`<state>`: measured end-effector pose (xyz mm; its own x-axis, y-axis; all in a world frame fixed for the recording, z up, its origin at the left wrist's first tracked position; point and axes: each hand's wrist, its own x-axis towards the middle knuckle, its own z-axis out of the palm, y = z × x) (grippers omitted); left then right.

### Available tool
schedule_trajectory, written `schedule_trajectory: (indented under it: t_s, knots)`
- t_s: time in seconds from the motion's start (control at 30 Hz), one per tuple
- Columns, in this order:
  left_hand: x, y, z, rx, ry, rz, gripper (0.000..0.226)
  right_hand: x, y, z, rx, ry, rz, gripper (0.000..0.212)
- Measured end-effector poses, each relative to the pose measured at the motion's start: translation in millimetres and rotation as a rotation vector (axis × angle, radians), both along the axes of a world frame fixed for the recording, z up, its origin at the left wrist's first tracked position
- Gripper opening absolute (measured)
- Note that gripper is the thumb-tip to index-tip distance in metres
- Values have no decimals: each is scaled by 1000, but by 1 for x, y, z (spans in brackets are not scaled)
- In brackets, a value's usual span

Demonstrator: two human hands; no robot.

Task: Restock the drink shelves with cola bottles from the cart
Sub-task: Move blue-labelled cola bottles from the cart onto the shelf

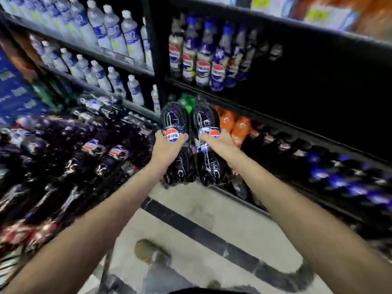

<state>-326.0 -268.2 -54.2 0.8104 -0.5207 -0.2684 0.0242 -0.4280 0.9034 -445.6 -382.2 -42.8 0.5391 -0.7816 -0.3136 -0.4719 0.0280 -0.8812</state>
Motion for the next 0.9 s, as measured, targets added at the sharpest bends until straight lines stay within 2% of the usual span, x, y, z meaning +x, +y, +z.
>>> schedule_trajectory:
  t_s: [0.07,0.23,0.27,0.4,0.53,0.7,0.8,0.9]
  knots:
    - [-51,-25,-14,19,48,-75,72,-57,-16,-8,7,25,-97,61]
    - [-160,-77,-39,52,120,-263,73,-179,-44,-28,59,111,-256,87]
    - [-176,-86,-44,56,147,-294,72,-198,-49,-32,77,124,-289,85]
    - [-223,-122,-68,77,194,-413,69,-260,-71,-59,117,148,-407,56]
    - [-247,-163,-99,137,216,-545,71,-297,-96,-87,133,191,-458,52]
    - [-257,-221,-140,215,159,-679,58,-314,-138,-127,148,249,-493,59]
    - [-260,-252,-168,254,153,-715,70,-315,-167,-156,170,251,-523,61]
    - [-260,-282,-202,253,119,-709,72,-312,-197,-187,146,237,-527,57]
